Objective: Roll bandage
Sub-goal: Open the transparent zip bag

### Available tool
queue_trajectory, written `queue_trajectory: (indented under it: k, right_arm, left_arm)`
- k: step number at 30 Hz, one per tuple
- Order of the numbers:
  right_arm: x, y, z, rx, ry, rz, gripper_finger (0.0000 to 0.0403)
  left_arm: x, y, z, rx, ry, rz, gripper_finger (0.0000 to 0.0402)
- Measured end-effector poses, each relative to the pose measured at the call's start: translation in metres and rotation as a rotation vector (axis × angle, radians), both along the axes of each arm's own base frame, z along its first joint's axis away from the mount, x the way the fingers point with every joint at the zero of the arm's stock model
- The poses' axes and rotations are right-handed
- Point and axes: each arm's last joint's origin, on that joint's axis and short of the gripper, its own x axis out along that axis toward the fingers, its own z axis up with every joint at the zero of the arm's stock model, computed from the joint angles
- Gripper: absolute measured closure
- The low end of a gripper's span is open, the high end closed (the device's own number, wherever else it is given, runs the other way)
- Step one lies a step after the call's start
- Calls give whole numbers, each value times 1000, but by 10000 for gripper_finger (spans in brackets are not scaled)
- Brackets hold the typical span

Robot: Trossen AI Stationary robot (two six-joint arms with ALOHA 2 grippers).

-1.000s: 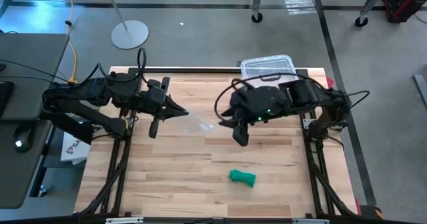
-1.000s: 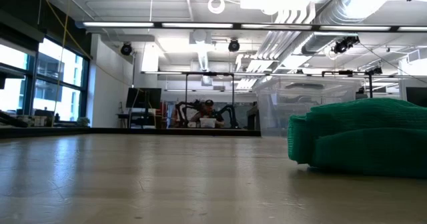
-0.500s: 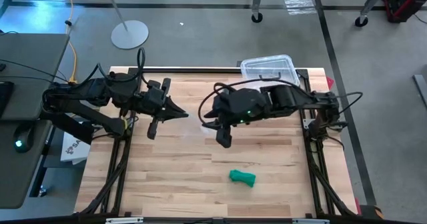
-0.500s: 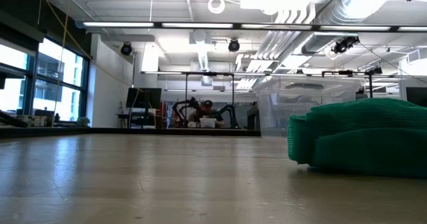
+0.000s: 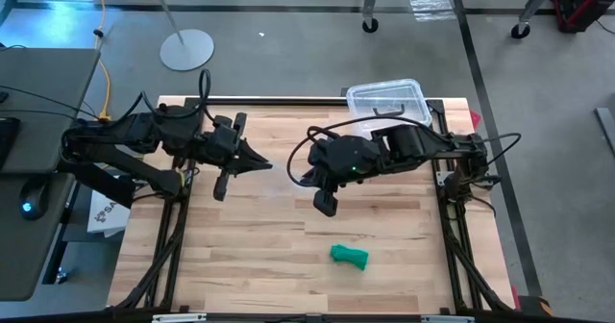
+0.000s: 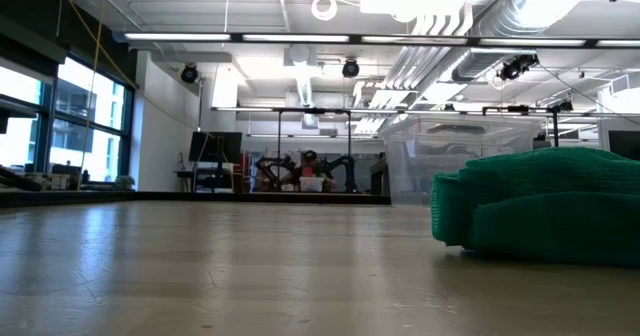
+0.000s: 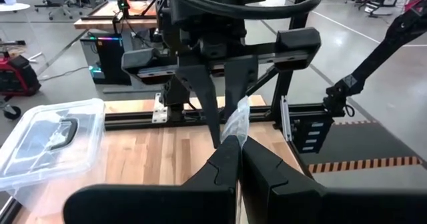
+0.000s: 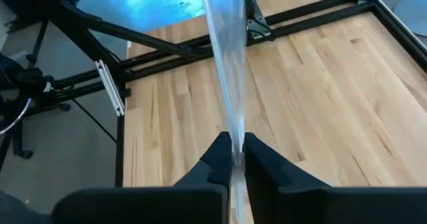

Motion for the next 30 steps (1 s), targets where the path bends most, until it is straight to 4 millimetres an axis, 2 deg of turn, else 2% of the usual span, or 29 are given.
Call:
queue_trajectory:
  k: [3,10,17,22,27,30]
  right_arm:
    - [-1,1,-1,4,8,-2,393]
    - [-4,2,-4,27,56,-17,354]
    - [-6,2,-5,44,80,-21,351]
    - [-12,1,5,66,58,-3,341]
    - [-26,-3,26,68,-57,-35,304]
    - [-23,-4,32,58,-129,-67,290]
  left_arm:
    - [1,0,-1,1,3,0,401]
    - [0,0,0,0,-4,0,401]
    - [0,0,1,0,-6,0,401]
    - [0,0,0,3,-1,-1,401]
    - [-1,0,0,3,1,-3,401]
    - [0,0,0,3,1,-4,401]
